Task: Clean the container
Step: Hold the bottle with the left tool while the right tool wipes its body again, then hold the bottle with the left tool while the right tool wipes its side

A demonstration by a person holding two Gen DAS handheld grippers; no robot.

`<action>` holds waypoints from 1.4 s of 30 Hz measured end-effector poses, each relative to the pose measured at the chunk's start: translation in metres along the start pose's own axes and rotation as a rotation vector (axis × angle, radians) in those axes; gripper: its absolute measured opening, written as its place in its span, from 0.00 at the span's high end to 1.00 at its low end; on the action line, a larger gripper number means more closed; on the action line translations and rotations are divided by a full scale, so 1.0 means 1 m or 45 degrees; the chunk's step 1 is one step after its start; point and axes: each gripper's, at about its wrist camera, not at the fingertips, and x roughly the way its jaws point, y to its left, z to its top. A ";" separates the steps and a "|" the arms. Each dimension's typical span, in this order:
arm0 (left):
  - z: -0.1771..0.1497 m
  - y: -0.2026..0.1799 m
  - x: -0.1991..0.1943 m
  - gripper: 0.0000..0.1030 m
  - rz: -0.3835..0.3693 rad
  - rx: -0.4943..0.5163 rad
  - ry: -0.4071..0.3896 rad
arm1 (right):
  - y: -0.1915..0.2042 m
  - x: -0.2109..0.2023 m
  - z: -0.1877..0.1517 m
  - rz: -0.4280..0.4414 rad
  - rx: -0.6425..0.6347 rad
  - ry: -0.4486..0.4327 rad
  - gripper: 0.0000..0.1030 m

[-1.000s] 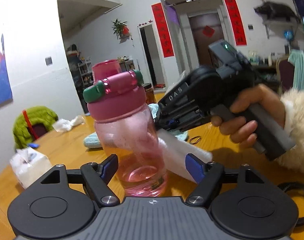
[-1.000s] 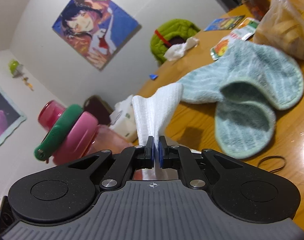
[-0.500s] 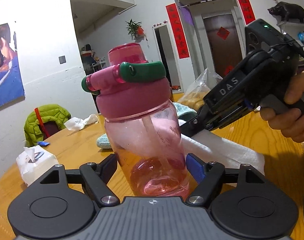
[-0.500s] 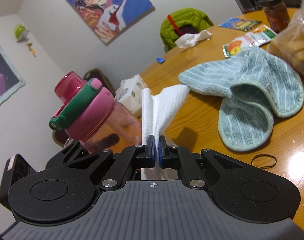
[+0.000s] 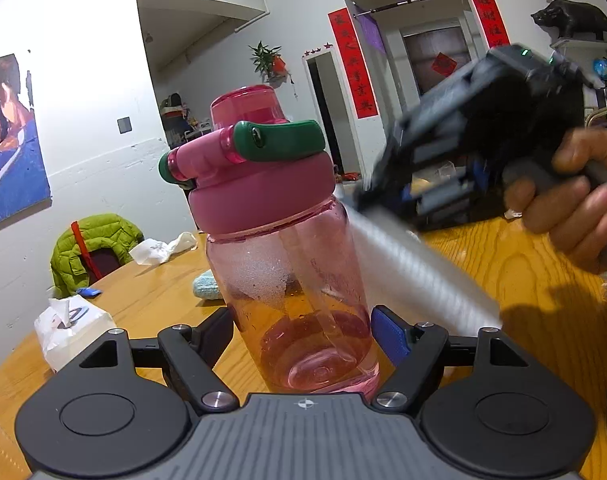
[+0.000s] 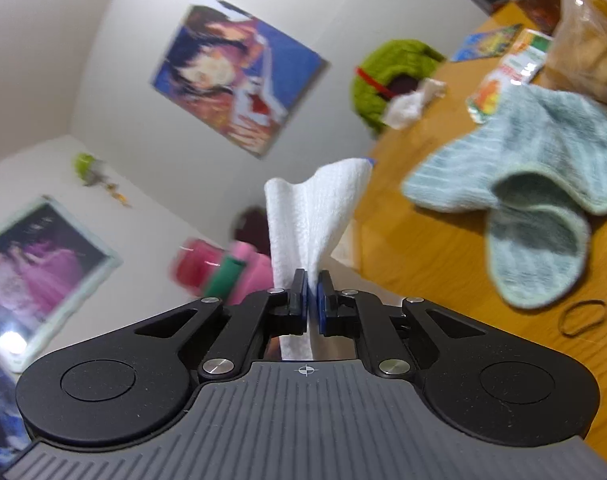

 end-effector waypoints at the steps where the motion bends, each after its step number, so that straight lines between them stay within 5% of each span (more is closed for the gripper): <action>1: 0.000 0.000 0.000 0.29 0.000 0.000 -0.001 | -0.002 0.006 -0.002 -0.055 -0.005 0.030 0.90; 6: -0.001 -0.001 0.000 0.29 0.001 0.002 -0.001 | -0.011 0.040 -0.013 -0.390 -0.073 0.235 0.91; 8: -0.001 -0.002 0.000 0.29 0.002 0.004 -0.001 | -0.007 0.042 -0.015 -0.416 -0.111 0.241 0.91; 10: -0.001 -0.003 -0.002 0.29 0.002 0.005 -0.001 | -0.002 0.036 -0.014 -0.378 -0.130 0.204 0.91; 14: 0.001 -0.003 -0.005 0.29 0.000 -0.001 -0.001 | 0.004 0.002 -0.001 -0.038 -0.057 0.007 0.91; 17: 0.002 -0.001 -0.006 0.29 -0.001 -0.005 -0.001 | 0.001 -0.007 0.003 0.132 0.011 -0.031 0.89; 19: 0.002 0.000 -0.007 0.29 -0.002 -0.006 -0.001 | -0.001 -0.001 0.001 0.074 0.008 -0.028 0.89; 25: 0.001 0.007 -0.006 0.29 -0.003 -0.010 -0.006 | -0.008 0.046 -0.011 -0.376 -0.077 0.227 0.90; 27: 0.002 0.007 -0.006 0.29 -0.001 -0.005 -0.007 | -0.007 0.052 -0.015 -0.431 -0.131 0.252 0.91; 34: 0.005 0.009 -0.015 0.21 0.075 -0.004 0.102 | -0.002 0.046 -0.011 -0.405 -0.172 0.145 0.91; 38: 0.008 0.009 -0.026 0.30 0.058 0.023 0.094 | 0.002 0.032 -0.003 -0.294 -0.153 -0.017 0.91; 42: 0.008 0.010 -0.028 0.35 -0.008 0.032 0.084 | -0.001 0.031 0.000 -0.155 -0.077 -0.005 0.91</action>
